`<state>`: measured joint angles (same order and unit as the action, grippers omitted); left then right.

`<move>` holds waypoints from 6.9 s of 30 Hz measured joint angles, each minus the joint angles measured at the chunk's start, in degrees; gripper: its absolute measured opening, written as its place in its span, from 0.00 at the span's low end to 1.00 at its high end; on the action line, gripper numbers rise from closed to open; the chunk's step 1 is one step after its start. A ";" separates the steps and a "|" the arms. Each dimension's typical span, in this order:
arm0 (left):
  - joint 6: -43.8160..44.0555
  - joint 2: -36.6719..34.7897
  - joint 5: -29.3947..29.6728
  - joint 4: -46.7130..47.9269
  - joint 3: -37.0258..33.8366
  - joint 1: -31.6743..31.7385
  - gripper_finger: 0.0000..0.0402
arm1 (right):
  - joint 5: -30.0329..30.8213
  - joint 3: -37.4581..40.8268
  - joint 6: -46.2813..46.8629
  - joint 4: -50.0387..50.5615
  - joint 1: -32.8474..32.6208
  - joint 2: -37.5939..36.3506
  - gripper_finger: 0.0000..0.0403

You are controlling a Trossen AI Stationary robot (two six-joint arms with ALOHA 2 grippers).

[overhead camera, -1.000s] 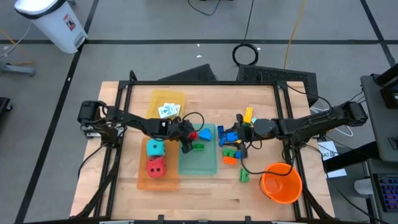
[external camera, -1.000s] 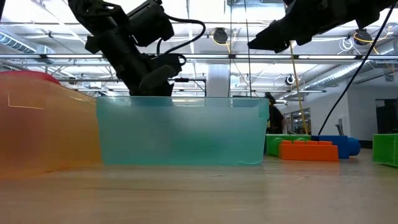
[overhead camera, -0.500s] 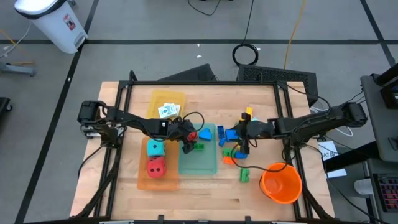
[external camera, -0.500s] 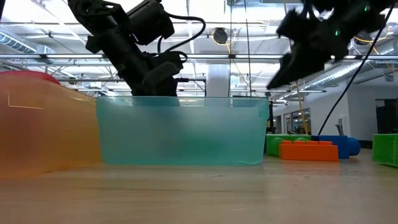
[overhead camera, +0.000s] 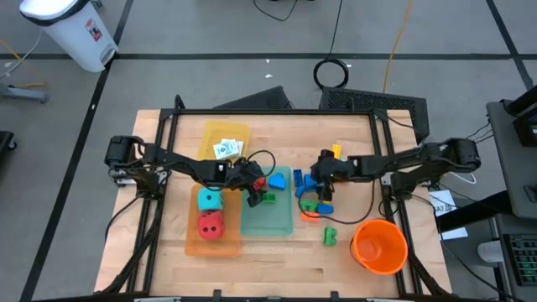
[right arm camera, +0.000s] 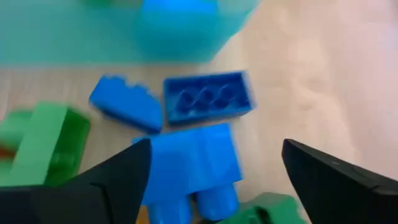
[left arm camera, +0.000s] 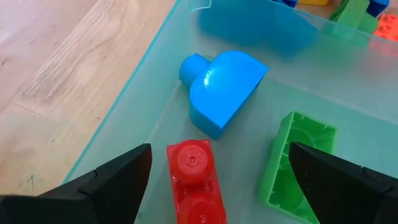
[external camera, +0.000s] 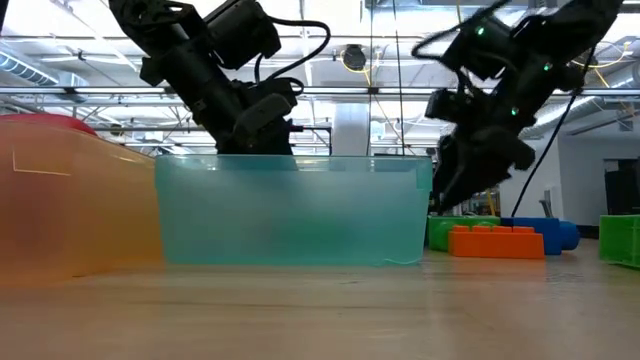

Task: Pick & Place Toys
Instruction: Put the blue game piece into the green bin, then put the yellow game piece into the green bin

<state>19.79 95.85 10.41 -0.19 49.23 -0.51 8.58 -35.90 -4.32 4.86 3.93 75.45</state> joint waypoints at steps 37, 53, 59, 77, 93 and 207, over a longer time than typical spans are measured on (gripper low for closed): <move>-0.04 0.00 0.00 -0.10 0.00 -0.02 0.95 | -8.91 0.04 -1.27 -1.68 3.86 4.08 0.23; -3.33 0.00 0.11 -5.09 0.00 0.01 0.95 | -8.72 0.02 -0.97 -2.33 2.85 -7.91 0.23; -6.17 0.00 0.09 -13.92 0.00 0.00 0.95 | -8.68 0.02 -1.14 -3.86 0.64 -13.10 0.23; -9.74 1.15 -1.49 -30.13 0.02 -3.04 0.95 | -8.70 0.04 -4.11 -22.97 -6.60 -8.50 0.23; -16.74 1.44 -0.23 -31.56 0.02 -4.76 0.95 | -8.74 0.02 -3.31 -44.90 -7.80 5.02 0.24; -8.04 -3.72 -10.05 -11.56 0.00 -3.63 0.99 | -3.96 0.02 14.05 8.00 27.73 1.04 0.46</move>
<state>11.75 92.14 0.36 -11.75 49.23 -4.14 4.62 -35.88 9.73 12.85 31.66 76.49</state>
